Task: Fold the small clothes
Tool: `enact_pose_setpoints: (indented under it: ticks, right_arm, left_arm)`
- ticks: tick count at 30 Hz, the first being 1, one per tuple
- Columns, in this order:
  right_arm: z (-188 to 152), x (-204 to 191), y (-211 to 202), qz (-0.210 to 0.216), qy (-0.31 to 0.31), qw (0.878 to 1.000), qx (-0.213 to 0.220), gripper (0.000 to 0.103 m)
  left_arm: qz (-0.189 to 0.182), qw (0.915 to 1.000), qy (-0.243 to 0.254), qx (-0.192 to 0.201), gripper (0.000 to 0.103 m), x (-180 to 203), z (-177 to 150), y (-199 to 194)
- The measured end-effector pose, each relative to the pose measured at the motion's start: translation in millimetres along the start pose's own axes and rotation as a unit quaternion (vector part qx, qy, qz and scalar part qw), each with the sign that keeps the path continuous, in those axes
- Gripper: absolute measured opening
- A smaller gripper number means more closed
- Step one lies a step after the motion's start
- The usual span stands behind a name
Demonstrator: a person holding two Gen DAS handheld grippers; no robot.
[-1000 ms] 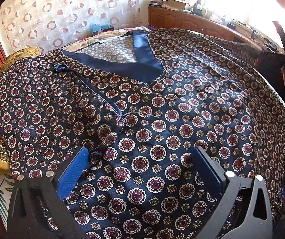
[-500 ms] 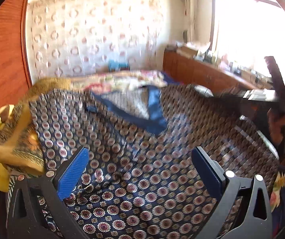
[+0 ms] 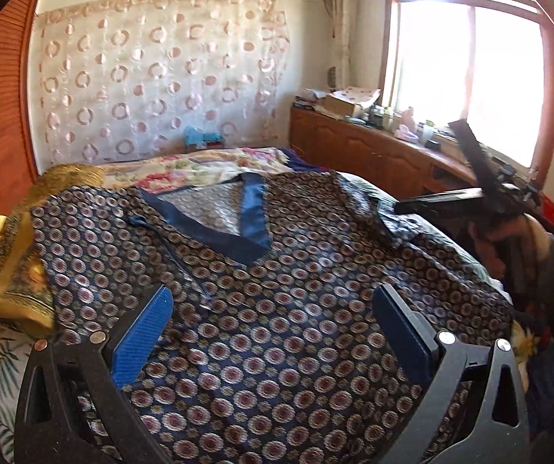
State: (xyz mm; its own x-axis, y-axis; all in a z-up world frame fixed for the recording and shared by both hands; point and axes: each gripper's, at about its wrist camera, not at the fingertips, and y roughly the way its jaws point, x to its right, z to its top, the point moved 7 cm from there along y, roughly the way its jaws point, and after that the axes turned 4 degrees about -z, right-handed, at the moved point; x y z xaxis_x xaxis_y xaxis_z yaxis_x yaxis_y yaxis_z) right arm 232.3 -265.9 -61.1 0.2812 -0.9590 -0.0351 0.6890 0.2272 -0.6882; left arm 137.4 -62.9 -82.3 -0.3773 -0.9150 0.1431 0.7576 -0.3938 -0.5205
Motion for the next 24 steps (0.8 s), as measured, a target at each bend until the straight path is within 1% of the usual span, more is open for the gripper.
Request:
enact_pose_setpoints:
  ticks: [2, 8, 10, 11, 12, 13, 14, 15, 19, 21, 24]
  right_arm:
    - [5.0, 9.1, 10.7, 0.002, 0.021, 1.0, -0.007, 0.05]
    - [20.2, 31.1, 51.9, 0.0, 0.086, 0.995, -0.046, 0.05]
    - [25.7, 35.4, 61.8, -0.009, 0.097, 0.994, -0.053, 0.05]
    - [27.8, 38.1, 65.7, -0.017, 0.1, 0.993, -0.055, 0.046]
    - [28.7, 41.2, 68.2, -0.024, 0.102, 0.993, -0.056, 0.039]
    - [32.0, 39.8, 74.2, -0.029, 0.104, 0.992, -0.058, 0.037]
    - [35.2, 39.6, 76.4, -0.029, 0.106, 0.992, -0.058, 0.032]
    - [38.2, 31.1, 83.8, -0.027, 0.106, 0.992, -0.056, 0.025]
    - [48.6, 16.8, 87.3, -0.023, 0.089, 0.995, -0.044, 0.015]
    - [54.3, 5.1, 90.6, -0.02, 0.074, 0.996, -0.04, 0.005]
    - [54.1, -4.7, 90.6, -0.014, 0.048, 0.998, -0.032, 0.002]
  left_arm:
    - [-0.008, 1.0, 0.002, -0.001, 0.103, 3.3, -1.7, -1.2]
    - [-0.005, 1.0, 0.005, -0.005, 0.103, 6.2, -7.0, 2.6]
    - [-0.005, 1.0, 0.001, -0.006, 0.103, 5.3, -9.1, 2.7]
    - [-0.005, 1.0, -0.001, -0.006, 0.103, 4.3, -10.2, 2.3]
    - [-0.005, 1.0, -0.003, -0.006, 0.103, 3.1, -11.6, 2.3]
    - [-0.005, 1.0, -0.005, -0.007, 0.103, 2.0, -13.1, 2.5]
    - [-0.004, 0.9999, -0.006, -0.007, 0.103, 1.6, -15.1, 2.1]
    - [-0.004, 0.9999, -0.008, -0.008, 0.103, 0.8, -16.3, 2.3]
    - [-0.004, 0.9999, -0.011, -0.009, 0.103, -0.2, -18.9, 2.6]
    - [-0.003, 0.9999, -0.011, -0.009, 0.103, 0.0, -19.6, 2.3]
    - [-0.002, 0.9999, -0.011, -0.008, 0.103, -0.4, -18.7, 1.7]
